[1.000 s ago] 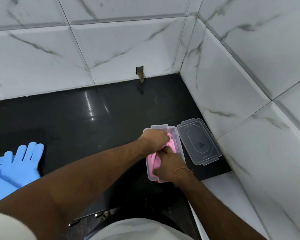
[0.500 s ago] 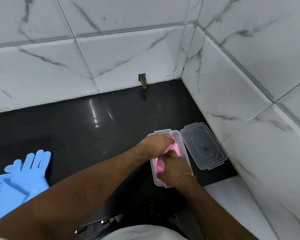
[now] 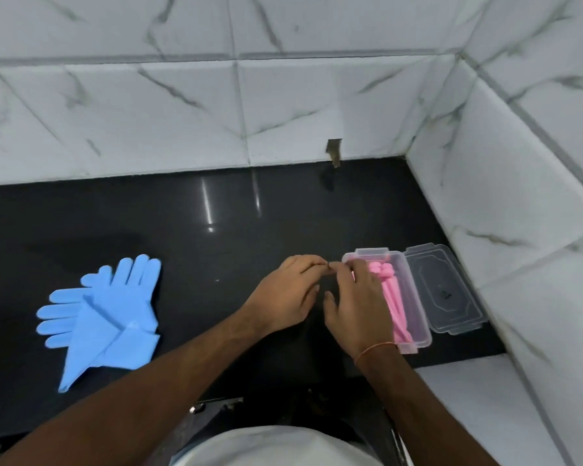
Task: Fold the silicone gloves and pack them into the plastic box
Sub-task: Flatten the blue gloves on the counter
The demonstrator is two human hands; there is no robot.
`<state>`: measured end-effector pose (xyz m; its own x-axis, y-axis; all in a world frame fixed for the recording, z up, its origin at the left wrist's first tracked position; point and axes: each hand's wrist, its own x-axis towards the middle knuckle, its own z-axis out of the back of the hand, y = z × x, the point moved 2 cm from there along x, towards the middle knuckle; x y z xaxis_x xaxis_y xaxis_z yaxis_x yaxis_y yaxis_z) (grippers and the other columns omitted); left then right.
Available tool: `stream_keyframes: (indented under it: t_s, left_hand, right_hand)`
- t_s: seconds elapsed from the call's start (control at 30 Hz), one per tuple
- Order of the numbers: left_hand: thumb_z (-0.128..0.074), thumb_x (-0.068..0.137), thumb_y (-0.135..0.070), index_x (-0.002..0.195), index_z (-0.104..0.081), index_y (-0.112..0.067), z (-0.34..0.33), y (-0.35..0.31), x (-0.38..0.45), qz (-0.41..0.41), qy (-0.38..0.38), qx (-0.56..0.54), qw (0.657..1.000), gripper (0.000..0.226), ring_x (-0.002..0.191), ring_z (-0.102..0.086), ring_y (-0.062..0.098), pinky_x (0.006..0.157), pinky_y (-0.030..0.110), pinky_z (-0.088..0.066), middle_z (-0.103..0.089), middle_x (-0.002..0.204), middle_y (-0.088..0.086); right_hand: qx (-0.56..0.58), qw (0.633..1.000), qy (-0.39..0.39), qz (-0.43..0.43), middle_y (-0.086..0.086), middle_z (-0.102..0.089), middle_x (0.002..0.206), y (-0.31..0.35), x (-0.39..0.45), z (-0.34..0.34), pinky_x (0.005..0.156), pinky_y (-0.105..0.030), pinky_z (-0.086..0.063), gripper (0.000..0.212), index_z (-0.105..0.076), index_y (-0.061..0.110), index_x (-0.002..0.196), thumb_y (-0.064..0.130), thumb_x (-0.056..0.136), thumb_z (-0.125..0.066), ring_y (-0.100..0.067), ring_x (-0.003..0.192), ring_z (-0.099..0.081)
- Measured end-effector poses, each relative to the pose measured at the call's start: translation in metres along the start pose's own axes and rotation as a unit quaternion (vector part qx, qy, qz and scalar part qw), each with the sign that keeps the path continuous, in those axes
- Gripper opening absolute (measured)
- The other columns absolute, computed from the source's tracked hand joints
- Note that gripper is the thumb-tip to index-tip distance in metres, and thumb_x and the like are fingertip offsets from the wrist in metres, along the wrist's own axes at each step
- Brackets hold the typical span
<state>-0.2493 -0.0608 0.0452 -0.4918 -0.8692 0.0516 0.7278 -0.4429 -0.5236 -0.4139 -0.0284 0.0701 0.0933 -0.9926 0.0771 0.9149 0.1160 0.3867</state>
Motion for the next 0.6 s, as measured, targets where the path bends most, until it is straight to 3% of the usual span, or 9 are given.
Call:
stream_keyframes:
  t_s: [0.17, 0.37, 0.5, 0.6]
  left_hand:
    - [-0.061, 0.105, -0.019, 0.152, -0.060, -0.015, 0.030, 0.046, -0.057, 0.070, -0.016, 0.027, 0.997, 0.047, 0.148, -0.048, 0.022, 0.116, 0.038, -0.053, -0.055, 0.158, 0.001]
    - [-0.065, 0.103, -0.025, 0.152, -0.060, -0.024, 0.068, 0.130, -0.163, 0.230, -0.051, 0.051, 0.971, 0.050, 0.150, -0.049, 0.023, 0.116, 0.045, -0.049, -0.052, 0.163, -0.004]
    - [-0.075, 0.095, -0.048, 0.165, -0.040, -0.029, 0.080, 0.186, -0.243, 0.411, -0.049, 0.096, 0.905, 0.080, 0.158, -0.035, 0.033, 0.120, 0.053, -0.044, -0.029, 0.176, 0.003]
    - [-0.079, 0.087, -0.060, 0.169, -0.026, -0.030, 0.080, 0.217, -0.290, 0.512, -0.072, 0.067, 0.854, 0.102, 0.155, -0.032, 0.038, 0.117, 0.060, -0.044, -0.023, 0.175, 0.006]
  right_hand:
    - [0.110, 0.992, 0.057, 0.040, 0.001, -0.055, 0.138, 0.078, 0.010, -0.044, 0.104, -0.034, -0.053, 0.049, -0.058, 0.021, 0.144, 0.020, 0.096, -0.068, -0.018, 0.118, -0.060]
    - [0.164, 0.963, 0.212, 0.029, 0.007, -0.060, 0.131, 0.169, 0.005, -0.128, 0.098, -0.036, -0.057, 0.057, -0.054, 0.026, 0.149, 0.029, 0.095, -0.073, -0.015, 0.101, -0.066]
    - [0.206, 0.933, 0.295, -0.014, 0.001, -0.068, 0.135, 0.223, -0.007, -0.181, 0.106, -0.027, -0.049, 0.055, -0.059, 0.020, 0.147, 0.030, 0.095, -0.075, -0.017, 0.118, -0.067]
    - [0.239, 0.912, 0.326, -0.071, 0.004, -0.067, 0.129, 0.253, -0.013, -0.210, 0.099, -0.022, -0.045, 0.057, -0.056, 0.016, 0.150, 0.031, 0.097, -0.073, -0.014, 0.121, -0.064]
